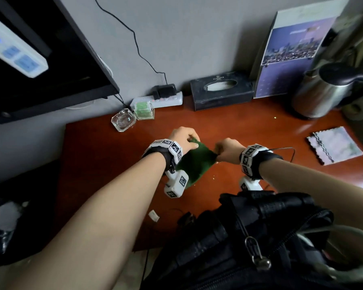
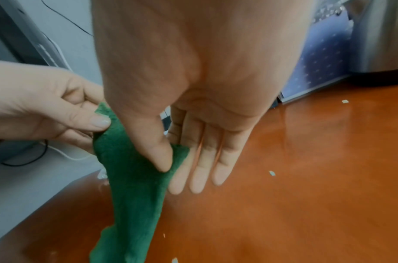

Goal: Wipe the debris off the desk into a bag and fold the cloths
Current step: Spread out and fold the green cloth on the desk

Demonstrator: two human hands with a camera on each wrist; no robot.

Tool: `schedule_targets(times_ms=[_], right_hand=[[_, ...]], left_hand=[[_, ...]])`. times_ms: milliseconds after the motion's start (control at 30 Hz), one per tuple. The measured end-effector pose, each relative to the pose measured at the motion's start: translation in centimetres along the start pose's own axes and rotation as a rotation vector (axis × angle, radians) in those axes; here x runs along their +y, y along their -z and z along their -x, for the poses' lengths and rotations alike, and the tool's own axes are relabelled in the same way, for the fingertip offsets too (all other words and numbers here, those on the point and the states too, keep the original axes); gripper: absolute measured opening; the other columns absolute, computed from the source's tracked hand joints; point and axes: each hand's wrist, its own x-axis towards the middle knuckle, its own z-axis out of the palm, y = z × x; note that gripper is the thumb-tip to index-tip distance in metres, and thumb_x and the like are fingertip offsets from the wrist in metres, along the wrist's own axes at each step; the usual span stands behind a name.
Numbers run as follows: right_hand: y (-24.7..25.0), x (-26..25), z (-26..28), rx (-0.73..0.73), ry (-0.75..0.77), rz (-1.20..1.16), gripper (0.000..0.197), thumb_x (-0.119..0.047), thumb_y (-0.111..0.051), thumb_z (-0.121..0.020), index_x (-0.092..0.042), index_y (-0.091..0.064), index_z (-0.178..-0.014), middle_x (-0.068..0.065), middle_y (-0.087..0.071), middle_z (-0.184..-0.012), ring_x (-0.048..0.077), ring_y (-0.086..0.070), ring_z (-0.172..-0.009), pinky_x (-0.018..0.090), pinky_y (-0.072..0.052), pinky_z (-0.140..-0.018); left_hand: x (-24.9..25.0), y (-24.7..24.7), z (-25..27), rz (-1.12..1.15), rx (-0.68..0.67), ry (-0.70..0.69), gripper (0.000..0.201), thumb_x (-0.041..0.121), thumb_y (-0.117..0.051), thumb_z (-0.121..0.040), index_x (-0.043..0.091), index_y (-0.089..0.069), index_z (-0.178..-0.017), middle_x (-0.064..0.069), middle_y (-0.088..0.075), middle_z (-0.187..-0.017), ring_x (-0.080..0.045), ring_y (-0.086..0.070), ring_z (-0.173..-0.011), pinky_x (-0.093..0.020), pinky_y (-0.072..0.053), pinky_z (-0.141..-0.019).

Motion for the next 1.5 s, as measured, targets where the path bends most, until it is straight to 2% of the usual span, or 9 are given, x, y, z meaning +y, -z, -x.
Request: schedule_targets(times_ms=[133,233,400,567,700,900,1100,1233,1500], right_hand=[[3.2,-2.3,0.2,0.12,0.069,-0.102,0.017,-0.006,-0.072,-0.074,-0.016,-0.067,-0.088,-0.002,-0.071,-0.077,0.007,-0.066,-0.066,0.014,-0.045,-0.056],[5.4,-4.1,0.5,0.129,0.152,-0.092,0.023,-0.006,-0.069,-0.077,-0.019,-0.07,-0.095,-0.002,-0.075,-0.076,0.005,-0.071,-0.069,0.02,-0.055,-0.07],[8.2,-6.5,0.4,0.274,0.229,0.152,0.023,-0.013,-0.067,-0.076,-0.021,-0.076,-0.096,0.0,-0.073,-0.091,0.017,-0.065,-0.089,0.024,-0.05,-0.08],[8.7,-6.7,0.5,0.316,0.23,0.158,0.02,-0.014,-0.066,-0.075,-0.019,-0.076,-0.092,0.002,-0.072,-0.089,0.02,-0.062,-0.086,0.027,-0.051,-0.078],[6.7,-5.6,1.1,0.225,0.192,0.183,0.016,-0.017,-0.066,-0.077,-0.02,-0.075,-0.09,-0.002,-0.069,-0.087,0.018,-0.061,-0.084,0.022,-0.045,-0.071],[1.5,-3.3,2.6,-0.102,0.062,0.181,0.022,-0.017,-0.072,-0.078,-0.018,-0.074,-0.1,-0.004,-0.067,-0.083,0.008,-0.06,-0.072,0.015,-0.041,-0.061],[-3.5,-1.3,4.2,-0.174,0.052,0.238,0.031,-0.02,-0.075,-0.077,-0.018,-0.074,-0.107,-0.001,-0.071,-0.109,0.016,-0.064,-0.1,0.022,-0.047,-0.082],[-6.1,0.2,5.3,-0.223,0.036,0.195,0.03,-0.017,-0.075,-0.076,-0.019,-0.074,-0.106,-0.002,-0.071,-0.111,0.016,-0.064,-0.105,0.027,-0.05,-0.094],[-7.4,1.4,5.9,-0.232,0.03,0.141,0.029,-0.015,-0.074,-0.078,-0.018,-0.073,-0.106,0.001,-0.069,-0.115,0.017,-0.062,-0.107,0.029,-0.049,-0.095]], left_hand=[[-0.6,3.3,0.2,0.033,0.104,-0.006,0.025,0.014,-0.082,-0.076,0.033,-0.067,-0.073,0.005,-0.073,-0.098,-0.016,-0.067,-0.1,-0.034,-0.053,-0.094],[-1.2,5.0,0.0,0.052,0.145,-0.011,0.031,0.01,-0.082,-0.075,0.035,-0.064,-0.069,0.004,-0.073,-0.097,-0.016,-0.068,-0.098,-0.04,-0.054,-0.096],[-0.6,7.1,-0.1,0.048,0.234,0.001,0.027,0.007,-0.078,-0.077,0.032,-0.068,-0.077,0.003,-0.073,-0.1,-0.015,-0.068,-0.098,-0.034,-0.053,-0.094],[-0.2,7.0,0.5,0.064,0.311,0.007,0.028,0.007,-0.077,-0.077,0.033,-0.07,-0.077,0.006,-0.073,-0.093,-0.012,-0.068,-0.091,-0.032,-0.055,-0.088],[-0.6,4.9,2.3,0.072,0.237,0.044,0.028,0.007,-0.078,-0.077,0.034,-0.07,-0.076,0.009,-0.073,-0.091,-0.008,-0.068,-0.089,-0.031,-0.057,-0.084],[-2.2,-0.3,6.1,0.052,-0.018,0.211,0.019,0.011,-0.083,-0.076,0.023,-0.077,-0.09,-0.001,-0.075,-0.095,-0.014,-0.07,-0.091,-0.025,-0.055,-0.083],[-4.2,-5.2,9.7,0.051,-0.122,0.278,0.017,0.012,-0.08,-0.08,0.023,-0.077,-0.093,0.0,-0.074,-0.101,-0.014,-0.068,-0.09,-0.02,-0.05,-0.077],[-5.2,-7.2,11.4,0.049,-0.17,0.28,0.018,0.011,-0.079,-0.08,0.024,-0.077,-0.092,0.001,-0.075,-0.1,-0.013,-0.069,-0.088,-0.022,-0.053,-0.08],[-5.7,-8.1,11.5,0.035,-0.202,0.25,0.019,0.01,-0.077,-0.081,0.027,-0.076,-0.089,0.001,-0.075,-0.1,-0.014,-0.07,-0.092,-0.027,-0.056,-0.085]])
